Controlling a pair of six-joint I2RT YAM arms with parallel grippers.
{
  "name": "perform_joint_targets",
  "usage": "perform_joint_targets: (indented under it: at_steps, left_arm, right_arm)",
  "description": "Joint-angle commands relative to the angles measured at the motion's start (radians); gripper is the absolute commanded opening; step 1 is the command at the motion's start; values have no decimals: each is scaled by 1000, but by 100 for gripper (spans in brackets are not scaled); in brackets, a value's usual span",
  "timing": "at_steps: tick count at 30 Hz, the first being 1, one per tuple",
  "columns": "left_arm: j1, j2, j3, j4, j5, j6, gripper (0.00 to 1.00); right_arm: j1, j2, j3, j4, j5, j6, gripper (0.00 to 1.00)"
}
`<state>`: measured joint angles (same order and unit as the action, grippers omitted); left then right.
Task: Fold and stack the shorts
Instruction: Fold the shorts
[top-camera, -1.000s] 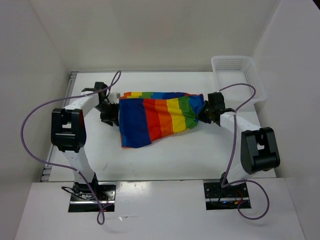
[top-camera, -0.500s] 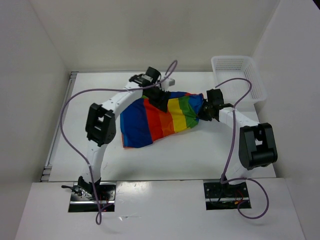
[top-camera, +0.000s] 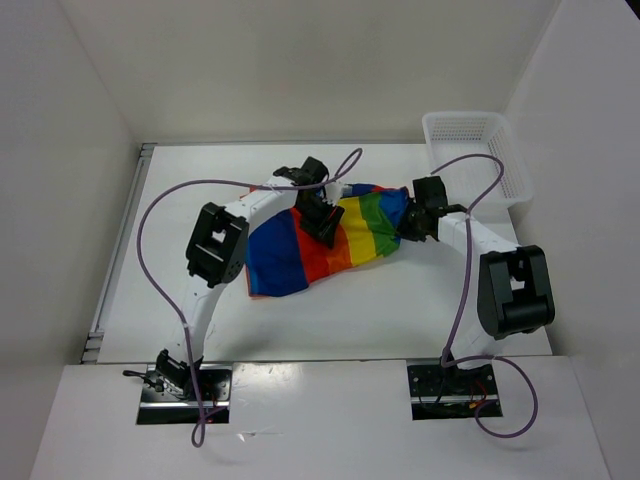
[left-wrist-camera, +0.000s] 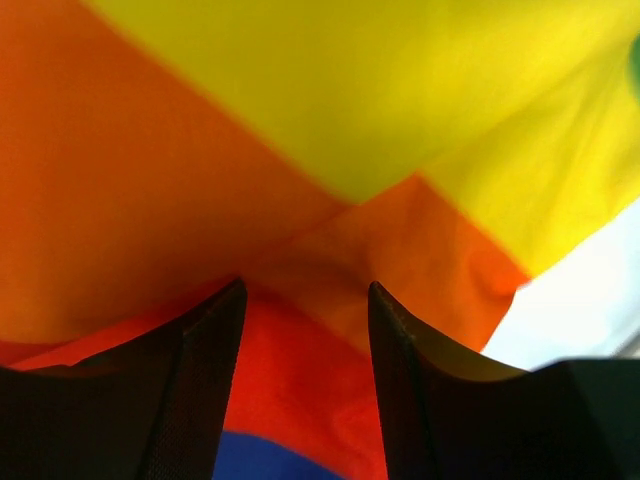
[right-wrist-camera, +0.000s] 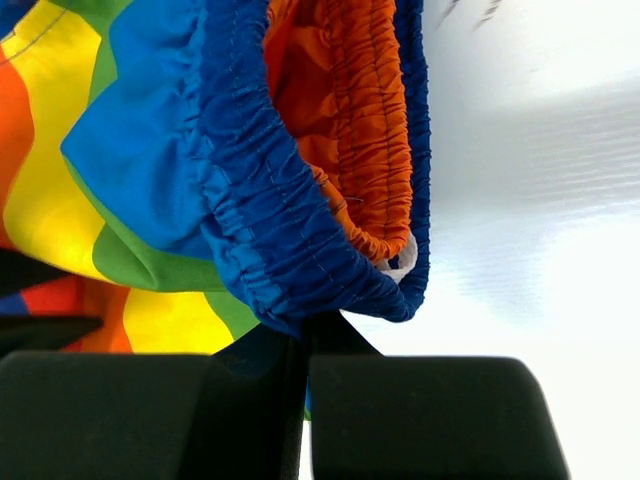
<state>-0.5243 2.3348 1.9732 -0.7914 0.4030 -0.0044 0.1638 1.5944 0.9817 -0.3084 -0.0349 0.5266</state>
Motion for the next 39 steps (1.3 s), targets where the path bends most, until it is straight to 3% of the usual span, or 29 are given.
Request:
perform_joint_targets:
  at_steps: [1,4,9,15,21,24,27,31,34,39]
  left_arm:
    - [38,-125,-33,-38,89,4,61]
    - [154,-199,-45,-109,119,4,64]
    - [320,-298,-220,-66,8,4,64]
    - [359,-259,-329,9,-79,4,66]
    - [399,-128,-318,32,-90,4,66]
    - [409,-86,-318,43,-90,4,55]
    - [418,-86,-329,53,-50,4,38]
    - [418,-77,-318,41,25,4,27]
    - [428,-66,-318,31,60,4,25]
    - [492,-66,-318,31,71,4,29]
  right_arm:
    - [3,-8,96,-60,95,-48,0]
    - [22,-17,136,-93,164,-82,0]
    - [123,-17,210,-150,308,-137,0]
    - [242,49,325,-207,472,-221,0]
    - [414,96,455,-233,683,-385,0]
    - [486,140,540,-242,734,-476,0]
    - [594,193,620,-229,725,-566,0]
    - [752,292,701,-186,643,-678,0]
    - [870,401,783,-172,595,-755,0]
    - [931,559,883,-181,440,-787,0]
